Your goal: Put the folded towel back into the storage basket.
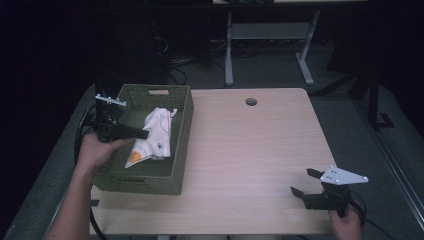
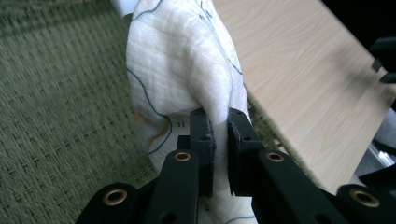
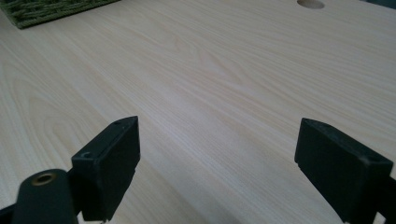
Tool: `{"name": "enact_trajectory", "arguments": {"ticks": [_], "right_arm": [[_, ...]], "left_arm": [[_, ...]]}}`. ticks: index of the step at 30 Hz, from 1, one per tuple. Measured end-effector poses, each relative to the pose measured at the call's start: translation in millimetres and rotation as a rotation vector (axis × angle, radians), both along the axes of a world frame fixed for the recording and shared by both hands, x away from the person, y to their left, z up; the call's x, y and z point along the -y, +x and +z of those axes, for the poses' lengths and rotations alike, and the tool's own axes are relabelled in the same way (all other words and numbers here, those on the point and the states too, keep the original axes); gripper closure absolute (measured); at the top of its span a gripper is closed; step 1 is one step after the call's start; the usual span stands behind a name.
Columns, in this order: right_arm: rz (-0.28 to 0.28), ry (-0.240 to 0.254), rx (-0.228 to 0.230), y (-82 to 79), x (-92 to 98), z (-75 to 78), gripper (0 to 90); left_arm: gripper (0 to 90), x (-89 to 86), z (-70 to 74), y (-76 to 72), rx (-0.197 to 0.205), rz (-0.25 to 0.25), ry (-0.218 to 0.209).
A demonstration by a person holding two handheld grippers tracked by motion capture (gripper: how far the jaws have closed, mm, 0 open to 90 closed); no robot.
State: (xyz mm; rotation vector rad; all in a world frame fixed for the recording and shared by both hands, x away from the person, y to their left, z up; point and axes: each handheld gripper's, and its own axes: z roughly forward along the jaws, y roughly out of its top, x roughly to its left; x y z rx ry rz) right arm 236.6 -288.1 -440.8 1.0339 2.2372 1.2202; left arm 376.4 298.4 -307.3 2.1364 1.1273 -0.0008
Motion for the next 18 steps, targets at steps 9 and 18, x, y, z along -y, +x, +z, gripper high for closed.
{"name": "enact_trajectory", "arguments": {"ticks": [9,18], "right_arm": [[0.012,-0.015,-0.013,0.6,-0.1,-2.3,13.9],[0.024,-0.024,-0.009,-0.6,-3.7,-0.5,13.9]], "left_arm": [[83.7,-3.2,-19.9,10.0,-0.039,-0.006,0.016],[83.7,-2.2,-38.1,16.6,-0.072,-0.023,0.021]]}}
